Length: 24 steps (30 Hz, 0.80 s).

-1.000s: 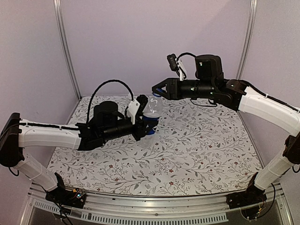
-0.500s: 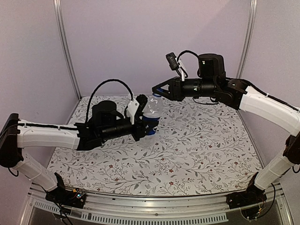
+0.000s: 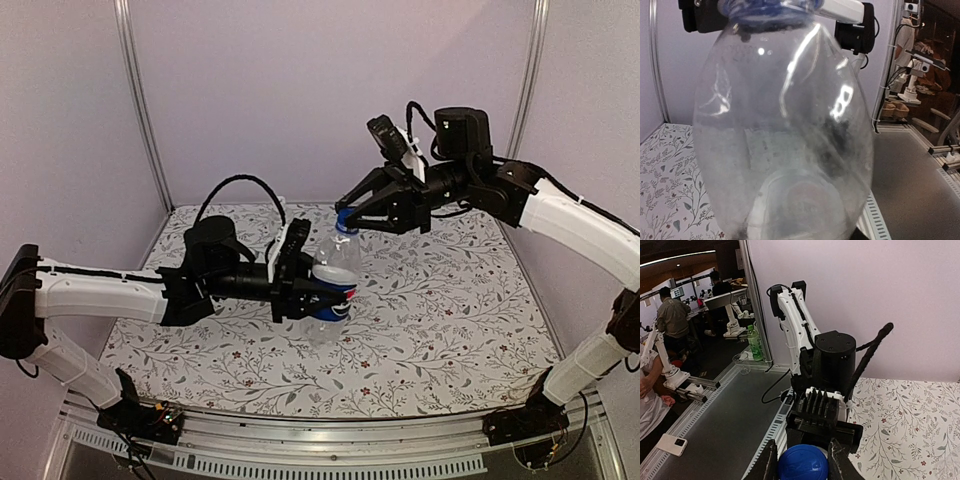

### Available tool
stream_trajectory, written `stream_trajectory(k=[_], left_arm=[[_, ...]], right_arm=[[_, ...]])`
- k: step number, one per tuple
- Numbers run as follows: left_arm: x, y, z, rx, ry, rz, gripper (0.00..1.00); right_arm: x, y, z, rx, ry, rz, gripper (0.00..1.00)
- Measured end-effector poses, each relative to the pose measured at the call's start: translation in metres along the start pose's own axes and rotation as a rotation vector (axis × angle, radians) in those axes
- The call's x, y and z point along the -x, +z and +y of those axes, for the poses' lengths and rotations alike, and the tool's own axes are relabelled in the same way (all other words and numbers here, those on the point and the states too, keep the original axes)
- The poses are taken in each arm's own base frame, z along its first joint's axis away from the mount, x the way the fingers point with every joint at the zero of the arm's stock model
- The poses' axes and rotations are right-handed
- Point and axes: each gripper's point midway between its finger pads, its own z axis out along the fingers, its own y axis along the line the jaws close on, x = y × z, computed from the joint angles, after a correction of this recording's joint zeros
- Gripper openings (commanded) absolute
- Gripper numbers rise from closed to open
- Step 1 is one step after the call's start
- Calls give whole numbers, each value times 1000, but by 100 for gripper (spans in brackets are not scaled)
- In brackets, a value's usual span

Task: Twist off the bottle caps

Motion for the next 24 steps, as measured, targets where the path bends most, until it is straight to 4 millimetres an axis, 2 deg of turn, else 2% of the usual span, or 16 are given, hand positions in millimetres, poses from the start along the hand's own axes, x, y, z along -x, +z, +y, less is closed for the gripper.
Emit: stream_trajectory(k=[5, 11, 17, 24], left_arm=[[2, 1, -18, -112, -21, -14, 35], [-2, 2, -26, -173, -42, -8, 34], [-3, 2, -24, -166, -46, -4, 33], [-4, 1, -14, -120, -53, -1, 32]], right_arm=[[2, 2, 14, 113, -19, -6, 19], [-2, 4, 19, 193, 1, -5, 23], [-3, 4, 17, 184, 9, -1, 31], [-5, 3, 8, 135, 21, 6, 29]])
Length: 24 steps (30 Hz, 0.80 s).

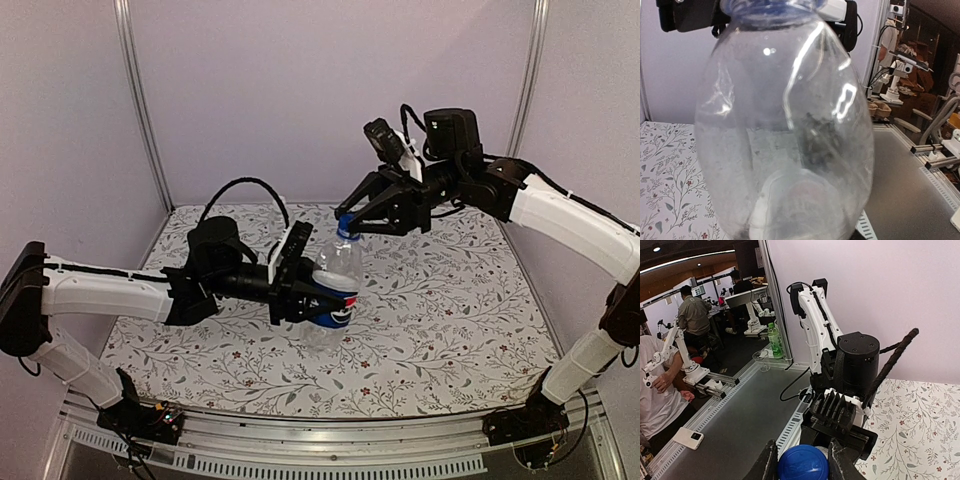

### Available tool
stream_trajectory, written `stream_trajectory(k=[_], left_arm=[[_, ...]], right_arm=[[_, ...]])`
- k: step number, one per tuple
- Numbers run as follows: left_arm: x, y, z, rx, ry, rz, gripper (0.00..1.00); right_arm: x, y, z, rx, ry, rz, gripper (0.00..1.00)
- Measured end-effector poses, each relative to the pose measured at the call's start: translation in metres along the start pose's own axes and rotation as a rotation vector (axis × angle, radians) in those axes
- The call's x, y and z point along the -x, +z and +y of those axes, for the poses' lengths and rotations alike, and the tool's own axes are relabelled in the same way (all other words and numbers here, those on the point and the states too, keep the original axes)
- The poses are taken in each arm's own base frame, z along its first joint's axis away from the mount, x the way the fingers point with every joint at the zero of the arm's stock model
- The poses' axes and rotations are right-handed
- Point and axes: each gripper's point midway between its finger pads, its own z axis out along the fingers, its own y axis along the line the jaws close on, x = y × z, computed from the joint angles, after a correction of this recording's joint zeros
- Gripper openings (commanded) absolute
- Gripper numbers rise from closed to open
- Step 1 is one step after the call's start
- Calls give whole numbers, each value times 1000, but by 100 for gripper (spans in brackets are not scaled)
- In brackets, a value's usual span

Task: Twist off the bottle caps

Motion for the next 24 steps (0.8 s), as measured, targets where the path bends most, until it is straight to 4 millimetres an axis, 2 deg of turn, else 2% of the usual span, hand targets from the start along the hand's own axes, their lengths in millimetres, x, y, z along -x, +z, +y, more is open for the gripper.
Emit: stream_trajectory(k=[18, 21, 24], left_arm=[[0, 4, -12, -105, -30, 2, 32], [1, 4, -12, -111, -33, 3, 31], [0, 4, -11, -102, -36, 6, 30]], right_arm=[[0, -2, 12, 57, -9, -3, 29], [0, -2, 12, 57, -11, -2, 32], [-2, -3, 10, 48, -3, 2, 40]])
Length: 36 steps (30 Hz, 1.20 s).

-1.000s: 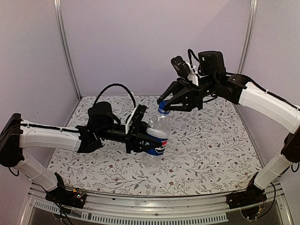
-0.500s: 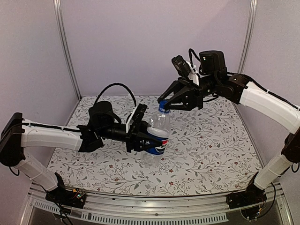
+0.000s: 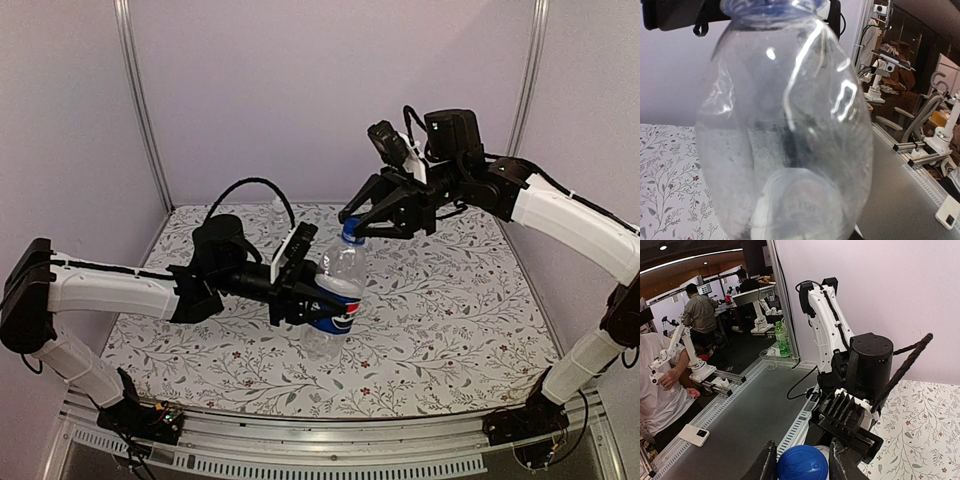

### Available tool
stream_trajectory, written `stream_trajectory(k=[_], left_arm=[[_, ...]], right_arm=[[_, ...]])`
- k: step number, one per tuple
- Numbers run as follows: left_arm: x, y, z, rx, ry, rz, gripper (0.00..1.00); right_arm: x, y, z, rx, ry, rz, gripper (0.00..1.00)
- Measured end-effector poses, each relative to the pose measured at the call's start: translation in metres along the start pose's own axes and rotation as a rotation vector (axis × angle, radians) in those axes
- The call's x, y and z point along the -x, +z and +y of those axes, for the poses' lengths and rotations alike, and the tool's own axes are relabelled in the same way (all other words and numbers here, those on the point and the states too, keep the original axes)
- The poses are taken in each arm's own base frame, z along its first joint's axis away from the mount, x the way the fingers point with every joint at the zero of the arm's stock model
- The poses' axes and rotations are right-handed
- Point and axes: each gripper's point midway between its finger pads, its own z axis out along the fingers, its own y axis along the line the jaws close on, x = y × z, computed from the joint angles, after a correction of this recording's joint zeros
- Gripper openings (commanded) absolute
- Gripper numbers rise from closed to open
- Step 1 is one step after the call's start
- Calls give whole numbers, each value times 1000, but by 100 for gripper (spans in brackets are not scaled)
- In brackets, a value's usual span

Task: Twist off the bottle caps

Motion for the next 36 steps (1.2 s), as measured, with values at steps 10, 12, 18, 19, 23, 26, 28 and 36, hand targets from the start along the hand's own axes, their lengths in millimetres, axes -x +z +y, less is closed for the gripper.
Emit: stream_trajectory(k=[10, 12, 18, 19, 23, 26, 28, 36], left_arm=[[-4, -1, 15, 85, 8, 11, 30], [-5, -1, 18, 103, 13, 12, 30], [-5, -5, 34, 194, 21, 14, 30], [-5, -6, 38, 221, 24, 14, 30], [-1, -13, 54, 335, 38, 13, 30], [0, -20, 67, 422, 46, 12, 30], [-1, -23, 74, 468, 49, 15, 30], [-6, -37, 100, 654, 35, 51, 31]], right_arm=[[-5, -6, -24, -138, 37, 23, 71], [-6, -7, -27, -155, 48, 26, 77], [-6, -10, -35, -217, 65, 31, 94], [-4, -11, -35, -234, 68, 30, 95], [6, -19, -39, -324, 80, 17, 96], [16, -29, -47, -425, 117, -13, 95], [22, -36, -56, -501, 153, -38, 95], [27, -60, -95, -817, 302, -141, 93]])
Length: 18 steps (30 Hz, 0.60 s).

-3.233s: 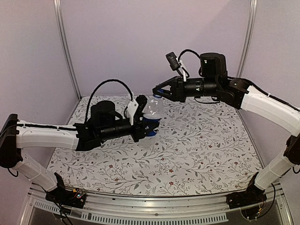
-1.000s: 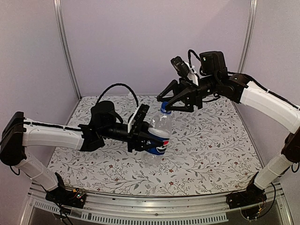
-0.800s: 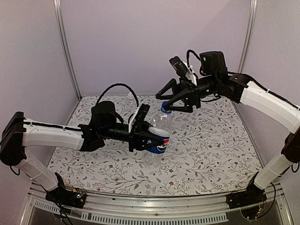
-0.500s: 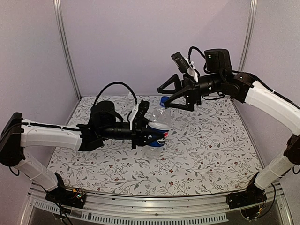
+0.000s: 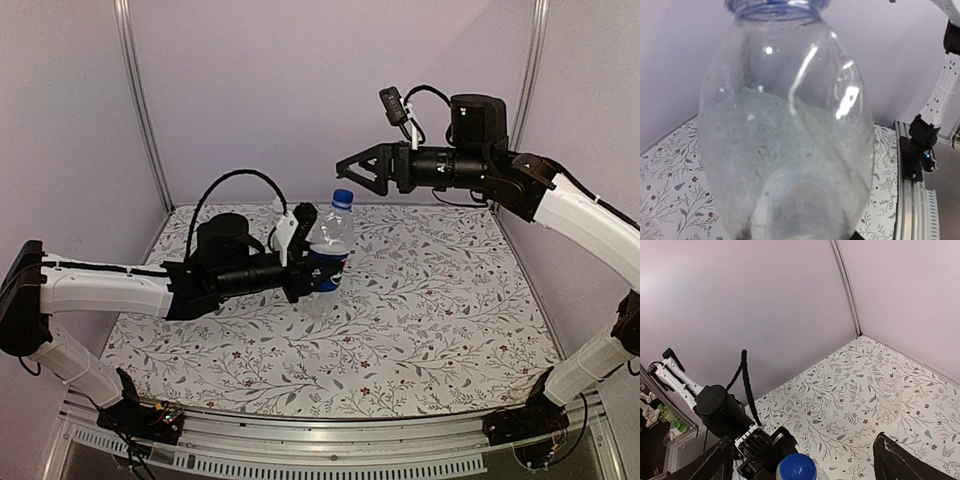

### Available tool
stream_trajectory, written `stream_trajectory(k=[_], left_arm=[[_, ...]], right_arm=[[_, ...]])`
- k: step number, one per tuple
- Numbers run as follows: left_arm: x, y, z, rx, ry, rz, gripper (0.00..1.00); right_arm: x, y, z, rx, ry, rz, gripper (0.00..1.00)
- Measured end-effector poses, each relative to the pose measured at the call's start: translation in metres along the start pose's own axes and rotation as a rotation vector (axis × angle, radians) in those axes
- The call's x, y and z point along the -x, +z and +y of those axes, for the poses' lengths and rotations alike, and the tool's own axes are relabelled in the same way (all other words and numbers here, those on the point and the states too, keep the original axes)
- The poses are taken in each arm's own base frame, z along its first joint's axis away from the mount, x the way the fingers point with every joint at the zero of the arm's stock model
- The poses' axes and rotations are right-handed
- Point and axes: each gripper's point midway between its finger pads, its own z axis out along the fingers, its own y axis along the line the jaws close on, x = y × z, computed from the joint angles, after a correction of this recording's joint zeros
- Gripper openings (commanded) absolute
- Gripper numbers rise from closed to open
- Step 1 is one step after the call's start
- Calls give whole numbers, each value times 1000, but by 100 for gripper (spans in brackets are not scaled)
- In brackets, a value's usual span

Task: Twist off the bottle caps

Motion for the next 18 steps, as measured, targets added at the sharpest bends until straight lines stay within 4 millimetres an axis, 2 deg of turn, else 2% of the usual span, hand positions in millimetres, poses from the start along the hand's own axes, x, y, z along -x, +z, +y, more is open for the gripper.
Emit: stream_trajectory(k=[4, 7, 14, 18], left_arm=[[0, 1, 8, 60, 4, 7, 31], [-3, 1, 12, 90, 12, 20, 32], [-3, 0, 20, 141, 23, 24, 32], [-3, 0, 22, 157, 25, 26, 32]], right_arm=[[2, 4, -5, -62, 46, -22, 91], [-5, 15, -10, -98, 66, -11, 88], [-34, 39, -19, -141, 92, 62, 74], [-37, 41, -21, -153, 93, 71, 66]])
